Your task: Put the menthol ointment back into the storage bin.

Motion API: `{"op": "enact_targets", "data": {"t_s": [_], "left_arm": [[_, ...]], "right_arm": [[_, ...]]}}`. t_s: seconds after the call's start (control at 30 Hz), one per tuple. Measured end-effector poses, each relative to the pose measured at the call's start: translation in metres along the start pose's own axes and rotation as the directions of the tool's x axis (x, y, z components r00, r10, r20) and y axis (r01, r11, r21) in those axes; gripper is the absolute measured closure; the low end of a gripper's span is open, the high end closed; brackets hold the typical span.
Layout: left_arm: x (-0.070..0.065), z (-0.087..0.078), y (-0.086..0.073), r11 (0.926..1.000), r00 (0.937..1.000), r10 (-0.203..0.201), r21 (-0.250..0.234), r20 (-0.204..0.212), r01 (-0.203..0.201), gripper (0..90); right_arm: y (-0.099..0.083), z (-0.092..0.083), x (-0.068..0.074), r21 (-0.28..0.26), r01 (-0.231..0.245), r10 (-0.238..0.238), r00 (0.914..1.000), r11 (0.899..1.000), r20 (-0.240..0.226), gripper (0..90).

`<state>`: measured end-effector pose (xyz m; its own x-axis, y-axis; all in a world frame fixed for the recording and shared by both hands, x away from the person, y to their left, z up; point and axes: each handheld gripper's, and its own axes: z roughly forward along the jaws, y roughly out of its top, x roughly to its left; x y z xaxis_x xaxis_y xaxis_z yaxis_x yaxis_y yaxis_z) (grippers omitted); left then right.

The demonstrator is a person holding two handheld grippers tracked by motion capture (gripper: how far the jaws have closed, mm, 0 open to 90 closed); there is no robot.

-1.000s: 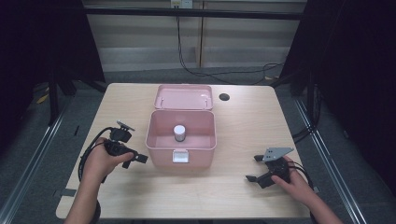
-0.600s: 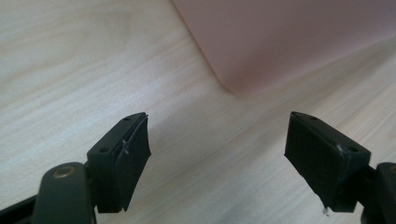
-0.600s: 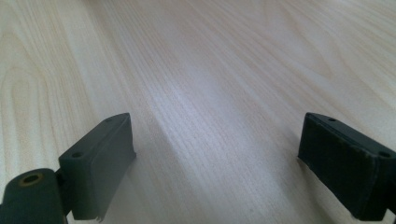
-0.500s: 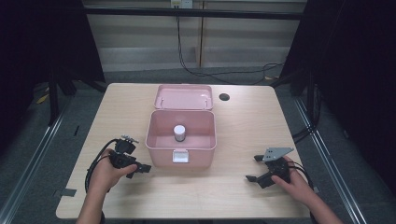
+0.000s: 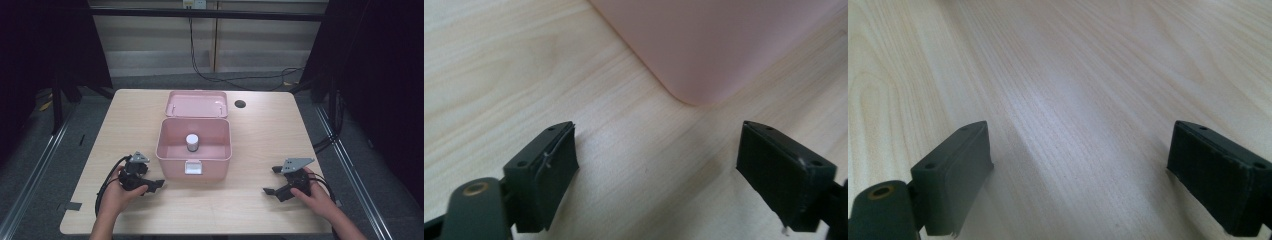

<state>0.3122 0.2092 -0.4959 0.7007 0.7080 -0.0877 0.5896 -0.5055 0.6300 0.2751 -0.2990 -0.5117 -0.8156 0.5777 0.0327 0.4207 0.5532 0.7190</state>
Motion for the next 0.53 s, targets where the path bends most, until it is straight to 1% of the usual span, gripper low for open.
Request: {"op": "enact_targets", "data": {"t_s": [0.07, 0.1, 0.13, 0.23, 0.27, 0.3, 0.33, 0.53], "left_arm": [[-0.002, 0.002, -0.004, 0.9980, 0.9982, 0.058, -0.024, -0.018, -0.058, 14.4], [-0.002, 0.002, -0.004, 0.9980, 0.9982, 0.058, -0.024, -0.018, -0.058, 14.2], [-0.003, 0.003, -0.007, 0.9960, 0.9969, 0.074, -0.049, -0.027, -0.075, 13.3], [-0.003, 0.003, -0.009, 0.9954, 0.9968, 0.076, -0.056, -0.023, -0.077, 11.6], [-0.003, 0.004, -0.010, 0.9948, 0.9969, 0.076, -0.066, -0.023, -0.077, 11.4], [-0.003, 0.005, -0.014, 0.9914, 0.9965, 0.081, -0.102, -0.022, -0.082, 10.4], [-0.002, 0.005, -0.014, 0.9902, 0.9962, 0.085, -0.109, -0.020, -0.087, 9.0], [-0.002, 0.005, -0.014, 0.9903, 0.9959, 0.088, -0.106, -0.023, -0.090, 9.0]], "right_arm": [[0.000, 0.000, 0.000, 0.000, 0.000, 0.000, 1.0000, 1.000, 0.000, 9.8], [0.000, 0.000, 0.000, 0.000, 0.000, 0.000, 1.0000, 1.000, 0.000, 9.8], [0.000, 0.000, 0.000, 0.000, 0.001, -0.001, 1.0000, 1.000, 0.000, 9.9], [0.000, 0.000, 0.000, 0.000, -0.001, 0.001, 1.0000, 1.000, 0.001, 9.8], [0.000, 0.000, 0.000, 0.000, -0.002, 0.002, 1.0000, 1.000, 0.002, 9.8], [0.000, 0.000, 0.000, 0.000, -0.002, 0.002, 1.0000, 1.000, 0.002, 9.8], [0.000, 0.000, 0.000, 0.000, -0.002, 0.002, 1.0000, 1.000, 0.003, 9.9], [0.000, 0.000, 0.000, 0.000, -0.003, 0.003, 1.0000, 1.000, 0.004, 9.9]]}}
